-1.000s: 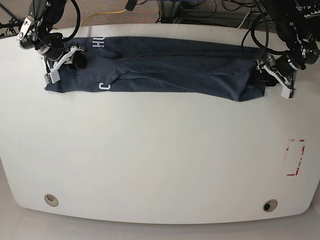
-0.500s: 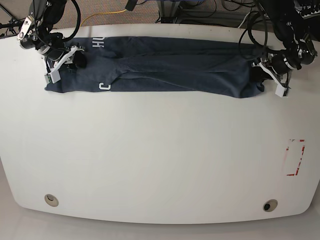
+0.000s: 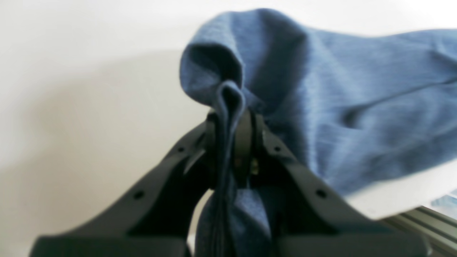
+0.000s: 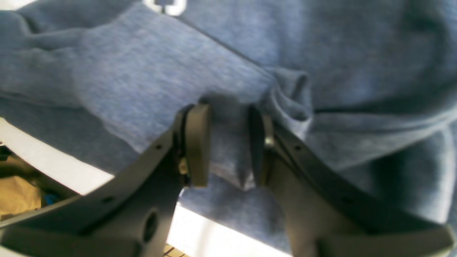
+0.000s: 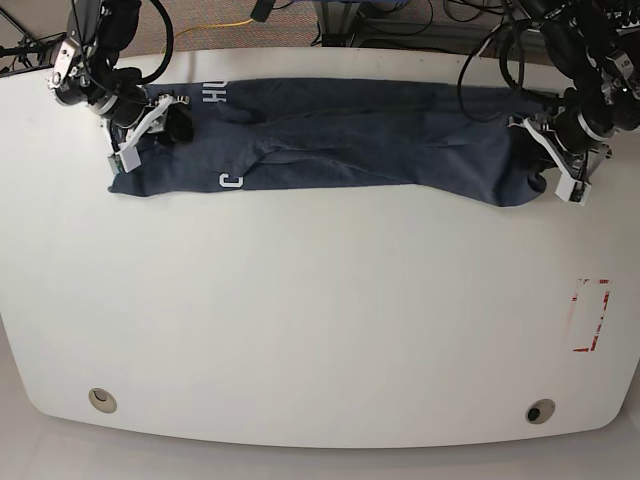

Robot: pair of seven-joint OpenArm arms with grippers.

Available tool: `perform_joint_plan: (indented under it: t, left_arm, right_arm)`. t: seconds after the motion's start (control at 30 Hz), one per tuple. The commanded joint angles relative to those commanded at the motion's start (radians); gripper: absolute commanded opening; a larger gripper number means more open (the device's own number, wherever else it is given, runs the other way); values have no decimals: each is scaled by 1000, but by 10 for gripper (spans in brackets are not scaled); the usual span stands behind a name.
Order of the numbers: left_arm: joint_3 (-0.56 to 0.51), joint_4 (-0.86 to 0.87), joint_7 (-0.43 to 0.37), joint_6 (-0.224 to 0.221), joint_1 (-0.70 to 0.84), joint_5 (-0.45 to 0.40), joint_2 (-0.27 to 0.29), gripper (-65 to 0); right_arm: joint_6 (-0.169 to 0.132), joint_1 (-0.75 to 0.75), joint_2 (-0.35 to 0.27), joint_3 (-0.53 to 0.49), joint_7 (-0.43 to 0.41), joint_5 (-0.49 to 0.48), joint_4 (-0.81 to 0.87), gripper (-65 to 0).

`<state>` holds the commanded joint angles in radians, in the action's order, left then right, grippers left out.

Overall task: Fold the T-shirt properly
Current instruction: 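Fold the strip end with the left gripper toward the right gripper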

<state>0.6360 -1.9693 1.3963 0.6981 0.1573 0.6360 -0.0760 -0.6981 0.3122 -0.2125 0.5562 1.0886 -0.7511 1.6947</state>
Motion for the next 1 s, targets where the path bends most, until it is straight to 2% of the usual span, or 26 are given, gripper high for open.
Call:
perform_joint_plan:
  t: [0.23, 0.33, 0.47, 0.7, 1.0]
  left_arm:
    - [-198, -3, 0, 0, -18, 32, 49, -622]
    - [-296, -2, 0, 0, -31, 20, 97, -622]
    - [-390, -2, 0, 0, -41, 3, 133, -621]
    - [-493, 12, 0, 0, -46, -66, 199, -619]
    - [-500, 95, 0, 0, -84, -69, 222, -618]
  right_arm:
    - [0, 2, 3, -3, -12, 0, -14, -476]
    - [0, 2, 2, -5, -12, 0, -14, -472]
    - [0, 2, 0, -5, -12, 0, -14, -472]
    - [0, -8, -2, -5, -12, 0, -14, -474]
    - [0, -14, 5, -5, -12, 0, -14, -472]
